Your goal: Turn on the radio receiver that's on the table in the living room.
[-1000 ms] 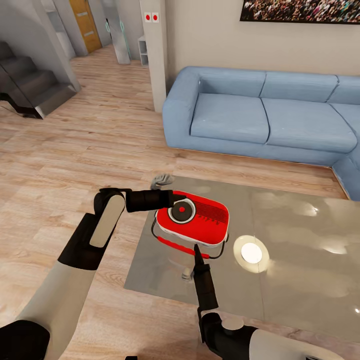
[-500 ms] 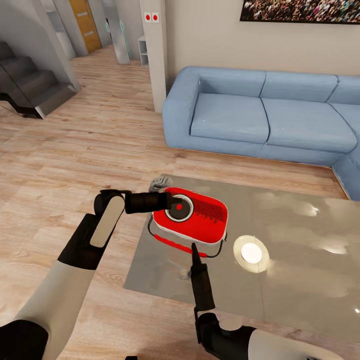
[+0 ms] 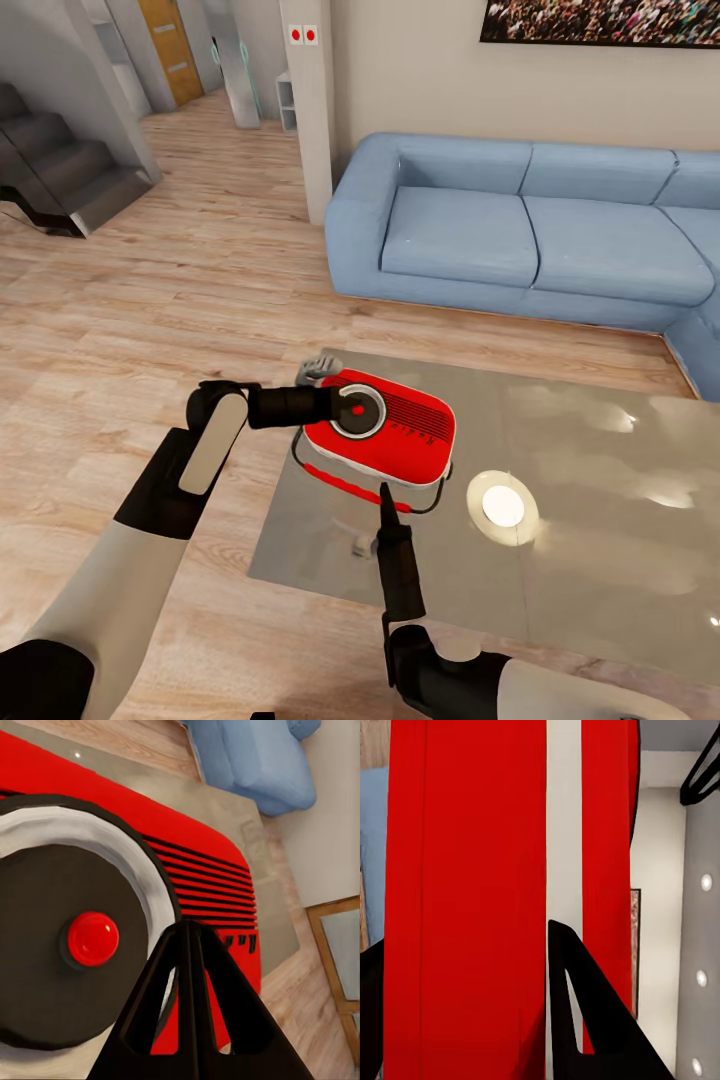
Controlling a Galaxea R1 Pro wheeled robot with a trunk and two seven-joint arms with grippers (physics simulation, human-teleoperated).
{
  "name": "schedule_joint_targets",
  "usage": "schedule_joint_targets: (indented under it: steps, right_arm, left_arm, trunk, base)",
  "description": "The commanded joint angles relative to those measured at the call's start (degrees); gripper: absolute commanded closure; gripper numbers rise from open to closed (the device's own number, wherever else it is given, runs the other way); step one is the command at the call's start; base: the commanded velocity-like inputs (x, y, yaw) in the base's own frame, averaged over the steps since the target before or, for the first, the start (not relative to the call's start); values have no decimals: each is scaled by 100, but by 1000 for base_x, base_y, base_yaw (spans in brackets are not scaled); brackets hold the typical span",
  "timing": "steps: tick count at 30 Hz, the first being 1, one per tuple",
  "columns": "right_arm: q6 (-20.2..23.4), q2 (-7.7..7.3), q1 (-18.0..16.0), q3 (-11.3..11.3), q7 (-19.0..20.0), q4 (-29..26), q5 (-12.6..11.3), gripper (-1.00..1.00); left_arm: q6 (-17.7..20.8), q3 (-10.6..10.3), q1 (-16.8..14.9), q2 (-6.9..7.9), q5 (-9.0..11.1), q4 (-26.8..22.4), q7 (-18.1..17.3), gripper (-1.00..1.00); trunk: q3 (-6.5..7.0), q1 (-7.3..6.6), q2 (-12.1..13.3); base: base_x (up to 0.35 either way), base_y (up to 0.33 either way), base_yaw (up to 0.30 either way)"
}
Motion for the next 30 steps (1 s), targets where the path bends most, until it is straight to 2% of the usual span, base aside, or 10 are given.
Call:
schedule_joint_targets:
  steps: [1,12,20,23,30]
  right_arm:
    - [21,0,-1,3,-1,-5,29,100]
    - [35,-2,-1,5,-7,-8,34,100]
    - [61,-2,-1,10,-11,-8,37,100]
    - [63,-2,-1,10,-11,-8,37,100]
    - [71,-2,-1,10,-11,-8,35,100]
  left_arm:
    - [0,0,-1,-1,2,17,0,100]
    - [0,0,-35,-42,-4,214,153,100]
    - [0,0,-459,-270,-7,786,224,100]
    - [0,0,-685,-300,0,928,237,100]
    - [0,1,-908,-459,-6,1404,365,100]
  trunk:
    - [0,0,0]
    - [0,0,0]
    - [0,0,0]
    - [0,0,0]
    - [0,0,0]
  base:
    - [0,0,0]
    - [0,0,0]
    - [0,0,0]
    - [0,0,0]
    - [0,0,0]
